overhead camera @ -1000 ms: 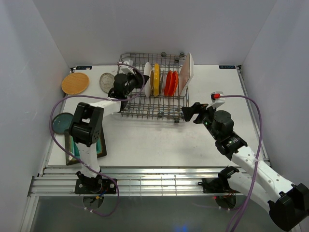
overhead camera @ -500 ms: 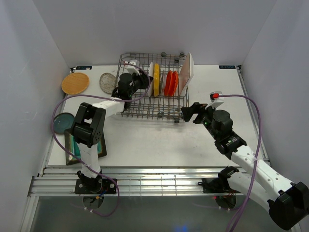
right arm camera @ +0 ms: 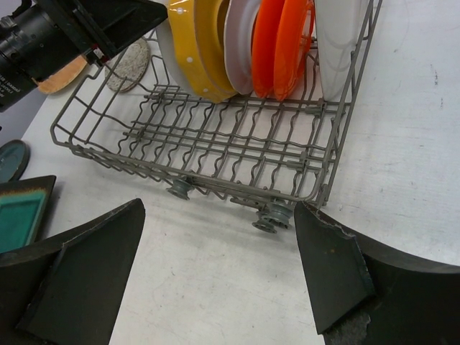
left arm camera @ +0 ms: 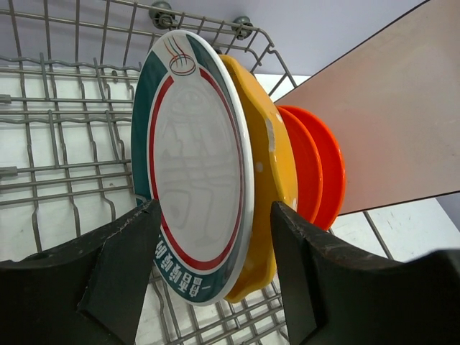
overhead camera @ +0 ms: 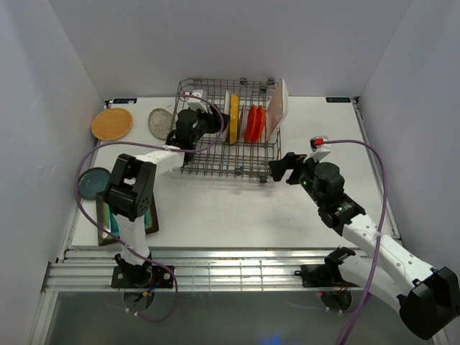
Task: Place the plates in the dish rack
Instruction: Insert the plate into the dish rack.
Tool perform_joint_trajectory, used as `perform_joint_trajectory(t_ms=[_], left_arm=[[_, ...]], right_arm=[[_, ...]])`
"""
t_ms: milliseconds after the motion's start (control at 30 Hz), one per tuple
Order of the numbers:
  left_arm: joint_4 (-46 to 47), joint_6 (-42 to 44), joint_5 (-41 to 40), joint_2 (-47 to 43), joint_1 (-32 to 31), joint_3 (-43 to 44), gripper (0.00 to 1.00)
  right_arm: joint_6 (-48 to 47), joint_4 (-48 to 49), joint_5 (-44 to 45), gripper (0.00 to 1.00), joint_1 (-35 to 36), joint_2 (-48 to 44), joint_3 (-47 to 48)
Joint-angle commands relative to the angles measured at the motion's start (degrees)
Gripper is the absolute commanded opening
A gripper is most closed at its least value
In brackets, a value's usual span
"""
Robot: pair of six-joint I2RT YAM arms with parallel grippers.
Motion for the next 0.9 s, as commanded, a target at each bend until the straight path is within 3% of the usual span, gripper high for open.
perform_joint_trajectory(t_ms=[0,500,700,867], left_arm=[[0.05,-0.11,-0.10,-6.18,-1.05,-0.95,0.73],[-5.12,0.32,-3.53,-16.72,-1.05,-7.37,0.76],[-15.05,3.57,-8.61,-23.76,-1.05,-8.07,0.86],[-28.93,6.39,-14.60,-27.45,-1.05,-5.27,0.93]], right_arm=[[-0.32,1.43,-0.55,0.90,-0.19,0.18,2.99],[-0.50,1.26,-0.73,0.90,-0.19,1.68,3.43],[-0.67,1.26,-0.55,0.90,-0.11,1.77,3.35],[-0.68,1.52,-0.73,0.90,-0.11,2.29,3.34]])
